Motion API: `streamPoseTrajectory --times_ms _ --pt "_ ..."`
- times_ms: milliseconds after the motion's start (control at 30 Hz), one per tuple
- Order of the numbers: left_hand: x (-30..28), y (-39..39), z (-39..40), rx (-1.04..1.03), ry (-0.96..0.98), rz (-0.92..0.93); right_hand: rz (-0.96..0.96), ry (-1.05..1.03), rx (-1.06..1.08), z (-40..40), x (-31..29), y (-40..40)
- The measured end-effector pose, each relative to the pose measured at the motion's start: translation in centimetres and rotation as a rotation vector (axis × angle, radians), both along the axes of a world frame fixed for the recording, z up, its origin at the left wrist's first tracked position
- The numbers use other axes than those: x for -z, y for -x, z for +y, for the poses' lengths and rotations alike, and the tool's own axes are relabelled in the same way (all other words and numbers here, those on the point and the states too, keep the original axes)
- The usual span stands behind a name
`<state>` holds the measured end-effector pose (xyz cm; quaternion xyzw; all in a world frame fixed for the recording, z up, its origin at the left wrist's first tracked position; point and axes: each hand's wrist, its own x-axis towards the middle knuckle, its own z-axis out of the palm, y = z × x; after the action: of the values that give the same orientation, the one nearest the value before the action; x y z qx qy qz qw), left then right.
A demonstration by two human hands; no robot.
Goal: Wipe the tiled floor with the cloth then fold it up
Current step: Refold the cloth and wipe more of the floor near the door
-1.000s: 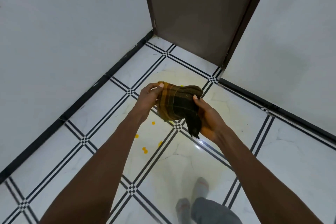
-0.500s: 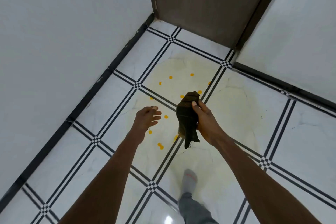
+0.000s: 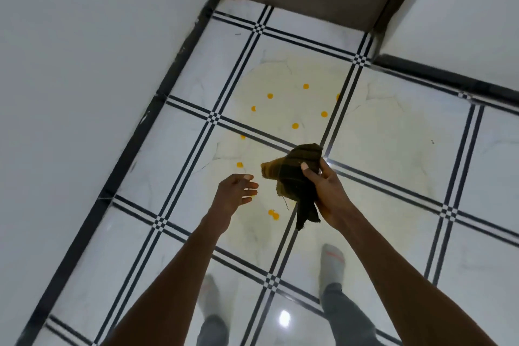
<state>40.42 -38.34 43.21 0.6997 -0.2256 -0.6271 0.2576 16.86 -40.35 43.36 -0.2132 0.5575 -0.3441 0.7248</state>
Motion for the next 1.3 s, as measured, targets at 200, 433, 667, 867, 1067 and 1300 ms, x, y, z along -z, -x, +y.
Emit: streamPoseTrajectory --times_ms 200,433,667,867,1067,1300 --pt "9.0 -4.4 -0.2 0.11 -0.046 0.05 0.054 -0.021 0.207 3.1 9.6 -6.2" --pt "23.2 -5.0 0.0 0.183 -0.052 0.033 0.086 -0.05 0.367 6.1 24.1 -10.5" --pt "37.5 -2.0 0.7 0.233 -0.057 0.066 0.146 -0.033 0.449 7.7 36.5 -8.2" --pt "45.2 3.0 -0.7 0.333 0.031 0.162 0.575 0.242 0.294 6.8 41.3 -4.3" --pt "48.4 6.8 -1.3 0.434 0.008 0.303 1.239 0.493 -0.113 9.4 43.8 -5.5" --pt "50.4 1.8 -5.2 0.461 0.328 0.003 1.258 0.388 -0.619 13.0 50.7 -9.0"
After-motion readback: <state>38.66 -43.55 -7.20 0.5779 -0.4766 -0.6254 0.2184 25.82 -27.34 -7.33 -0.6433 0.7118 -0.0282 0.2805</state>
